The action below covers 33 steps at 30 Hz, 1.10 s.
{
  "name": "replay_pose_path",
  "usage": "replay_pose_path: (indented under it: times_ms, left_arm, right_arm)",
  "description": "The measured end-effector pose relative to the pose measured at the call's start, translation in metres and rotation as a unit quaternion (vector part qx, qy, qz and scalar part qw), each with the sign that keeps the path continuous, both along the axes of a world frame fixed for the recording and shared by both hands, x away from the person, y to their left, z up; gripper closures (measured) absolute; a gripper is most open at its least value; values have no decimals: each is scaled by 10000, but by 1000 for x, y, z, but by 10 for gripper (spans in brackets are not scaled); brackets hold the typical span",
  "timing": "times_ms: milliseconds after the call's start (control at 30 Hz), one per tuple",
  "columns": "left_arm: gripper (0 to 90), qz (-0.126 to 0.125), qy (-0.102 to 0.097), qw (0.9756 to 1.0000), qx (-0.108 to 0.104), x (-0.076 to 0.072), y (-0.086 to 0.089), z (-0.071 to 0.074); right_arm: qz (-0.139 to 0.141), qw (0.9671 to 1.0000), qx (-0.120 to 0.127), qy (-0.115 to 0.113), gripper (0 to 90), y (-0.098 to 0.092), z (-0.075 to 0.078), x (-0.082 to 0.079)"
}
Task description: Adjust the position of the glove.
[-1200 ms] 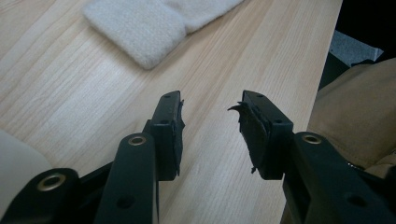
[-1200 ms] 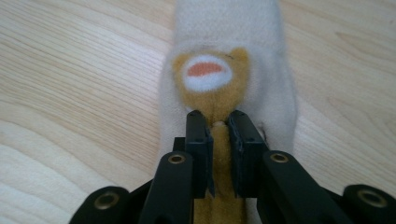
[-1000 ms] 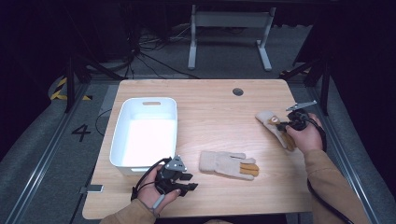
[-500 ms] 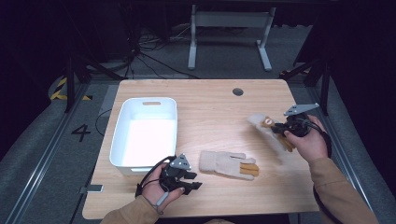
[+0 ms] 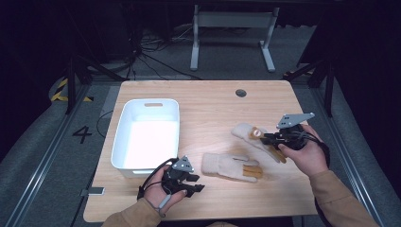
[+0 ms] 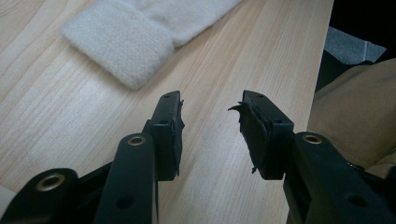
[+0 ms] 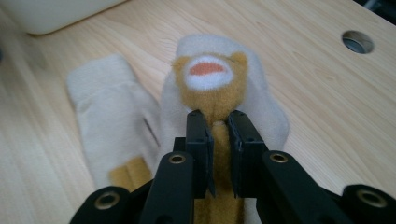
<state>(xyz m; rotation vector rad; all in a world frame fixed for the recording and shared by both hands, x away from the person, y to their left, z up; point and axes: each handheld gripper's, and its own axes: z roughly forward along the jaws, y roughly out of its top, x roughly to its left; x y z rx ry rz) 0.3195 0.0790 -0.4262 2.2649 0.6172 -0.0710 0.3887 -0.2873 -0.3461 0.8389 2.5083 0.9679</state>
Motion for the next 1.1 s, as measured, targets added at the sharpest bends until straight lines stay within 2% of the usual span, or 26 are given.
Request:
replay_pose_path:
  times_ms: [300,333,500,733,900,1033,1100]
  left_arm:
    - [600,68,15,10000,-11,-1,3,-1]
    - [600,63,29,10000,6,-1,4,-1]
    - [600,114,26,9999,-21,-3,5,-2]
    - [600,153,20,9999,-5,-4,8,-2]
    - [601,137,20,9999,2,-4,8,-2]
    - [601,143,33,9999,2,-3,8,-2]
    - [602,146,31,9999,2,-3,8,-2]
  right_arm:
    - [441,9989,129,116,802,20,-6,-6]
    - [567,9982,172,136,801,24,-7,-7]
    - [773,9967,200,167,802,35,-10,-9]
    - [1289,9911,224,236,802,51,-19,-11]
    - [1468,9885,223,284,802,57,-24,-11]
    - [1718,9844,189,325,801,62,-31,-11]
    - [1738,9840,174,336,801,64,-32,-11]
